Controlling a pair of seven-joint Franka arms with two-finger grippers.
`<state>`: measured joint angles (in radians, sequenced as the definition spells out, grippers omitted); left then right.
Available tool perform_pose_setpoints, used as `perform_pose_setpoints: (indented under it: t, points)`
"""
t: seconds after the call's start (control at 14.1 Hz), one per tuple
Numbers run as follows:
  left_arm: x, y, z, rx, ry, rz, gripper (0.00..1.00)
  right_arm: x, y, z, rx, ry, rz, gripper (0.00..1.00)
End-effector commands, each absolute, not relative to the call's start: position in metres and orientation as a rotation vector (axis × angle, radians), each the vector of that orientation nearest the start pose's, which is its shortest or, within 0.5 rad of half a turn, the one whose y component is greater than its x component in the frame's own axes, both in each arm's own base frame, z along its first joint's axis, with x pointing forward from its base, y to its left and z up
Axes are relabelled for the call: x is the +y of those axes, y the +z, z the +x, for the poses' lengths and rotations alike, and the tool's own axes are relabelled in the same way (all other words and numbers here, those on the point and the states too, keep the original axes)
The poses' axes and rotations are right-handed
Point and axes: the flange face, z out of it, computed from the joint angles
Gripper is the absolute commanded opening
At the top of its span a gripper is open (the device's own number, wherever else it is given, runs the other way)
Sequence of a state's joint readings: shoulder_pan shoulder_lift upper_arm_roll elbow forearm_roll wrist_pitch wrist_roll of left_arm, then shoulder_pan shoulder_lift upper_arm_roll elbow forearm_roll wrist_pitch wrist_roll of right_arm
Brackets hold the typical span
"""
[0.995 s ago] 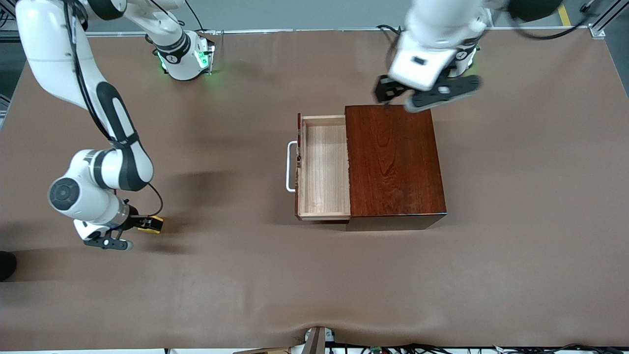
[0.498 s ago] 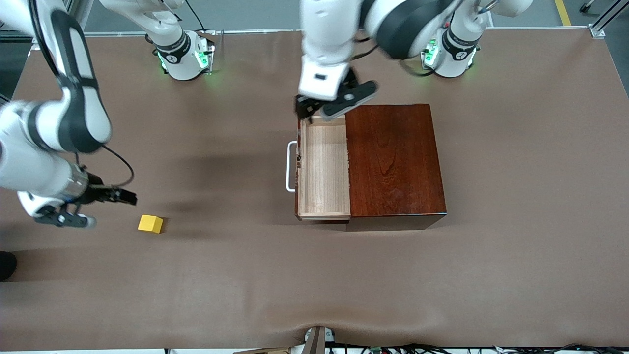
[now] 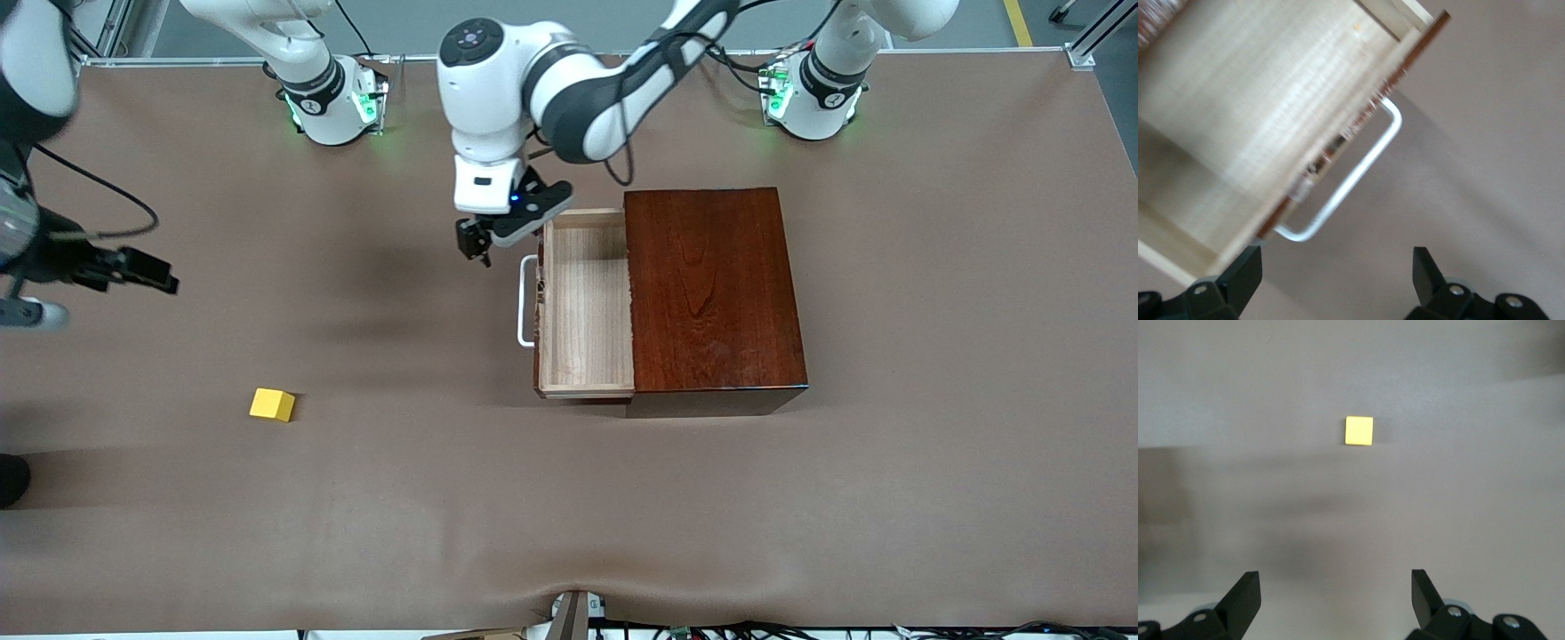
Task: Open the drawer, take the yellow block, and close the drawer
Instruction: 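Move the left gripper to the drawer front while the right gripper withdraws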
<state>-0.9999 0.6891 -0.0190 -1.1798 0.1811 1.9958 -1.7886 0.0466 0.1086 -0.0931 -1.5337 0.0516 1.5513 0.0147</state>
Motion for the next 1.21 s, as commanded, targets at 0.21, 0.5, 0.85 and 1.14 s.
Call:
perform_pose_setpoints:
  t: [0.21, 0.5, 0.85, 1.14]
  points:
    - [-0.660, 0.342, 0.429, -1.387, -0.339, -3.043, 1.00, -0.013, 0.626, 0.548, 0.072, 0.149, -3.101, 1.00]
    - [-0.660, 0.324, 0.434, -1.459, -0.341, -3.025, 1.00, -0.004, 0.639, 0.530, 0.080, 0.163, -3.101, 1.00]
    - [-0.656, 0.304, 0.433, -1.626, -0.313, -2.899, 1.00, -0.008, 0.641, 0.507, 0.094, 0.167, -3.101, 1.00]
    - [-0.654, 0.292, 0.432, -1.670, -0.307, -2.842, 1.00, 0.007, 0.638, 0.504, 0.173, 0.222, -3.106, 1.00]
